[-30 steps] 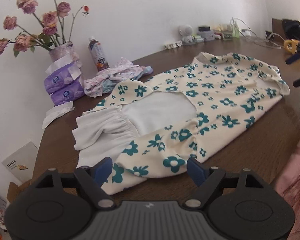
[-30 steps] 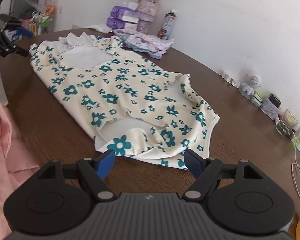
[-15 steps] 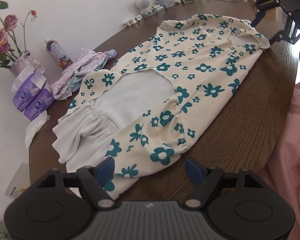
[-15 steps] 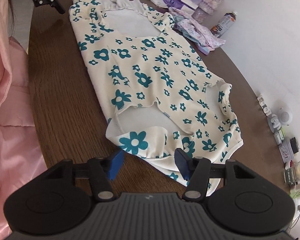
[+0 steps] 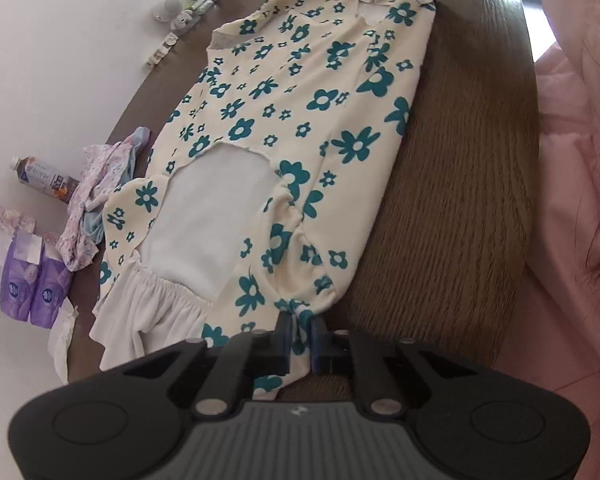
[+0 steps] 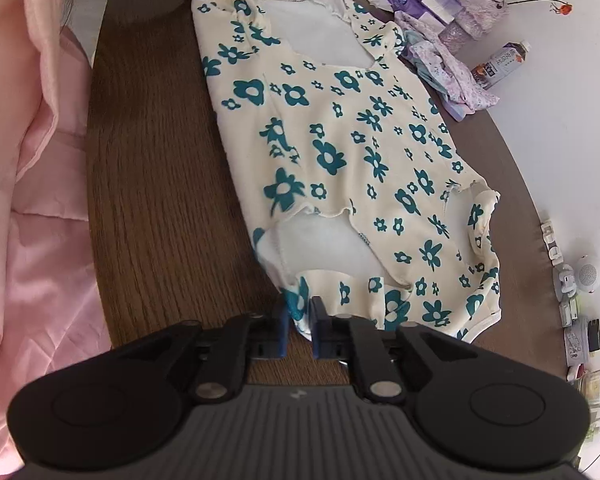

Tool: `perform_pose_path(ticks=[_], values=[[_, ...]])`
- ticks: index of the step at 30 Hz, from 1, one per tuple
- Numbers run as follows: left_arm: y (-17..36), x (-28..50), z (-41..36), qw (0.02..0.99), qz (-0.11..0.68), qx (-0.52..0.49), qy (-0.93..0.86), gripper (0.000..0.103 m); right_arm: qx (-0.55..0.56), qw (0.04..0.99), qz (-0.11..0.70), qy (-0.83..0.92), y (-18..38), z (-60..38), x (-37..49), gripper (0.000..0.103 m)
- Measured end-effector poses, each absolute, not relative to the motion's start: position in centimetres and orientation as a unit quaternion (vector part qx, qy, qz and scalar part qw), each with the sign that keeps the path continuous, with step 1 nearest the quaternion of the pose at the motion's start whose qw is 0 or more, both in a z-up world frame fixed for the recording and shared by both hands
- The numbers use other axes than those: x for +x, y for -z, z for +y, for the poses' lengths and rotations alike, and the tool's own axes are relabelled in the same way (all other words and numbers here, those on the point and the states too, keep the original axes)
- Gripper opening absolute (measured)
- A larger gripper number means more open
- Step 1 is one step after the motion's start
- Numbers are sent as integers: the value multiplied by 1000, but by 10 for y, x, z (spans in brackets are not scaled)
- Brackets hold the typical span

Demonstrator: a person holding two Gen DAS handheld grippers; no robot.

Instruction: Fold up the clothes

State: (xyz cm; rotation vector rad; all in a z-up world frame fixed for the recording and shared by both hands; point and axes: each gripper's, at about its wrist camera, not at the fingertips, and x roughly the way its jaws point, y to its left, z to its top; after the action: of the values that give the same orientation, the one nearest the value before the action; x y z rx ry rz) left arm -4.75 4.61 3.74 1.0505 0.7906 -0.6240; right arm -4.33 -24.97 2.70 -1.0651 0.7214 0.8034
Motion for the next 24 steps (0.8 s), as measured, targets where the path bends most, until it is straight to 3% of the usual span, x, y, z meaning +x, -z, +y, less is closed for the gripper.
perform_pose_path(ticks=[24], values=[[-75,-14,58,805,333,435,227,5,-489,759,281,-325,-50,-251,-18,4]])
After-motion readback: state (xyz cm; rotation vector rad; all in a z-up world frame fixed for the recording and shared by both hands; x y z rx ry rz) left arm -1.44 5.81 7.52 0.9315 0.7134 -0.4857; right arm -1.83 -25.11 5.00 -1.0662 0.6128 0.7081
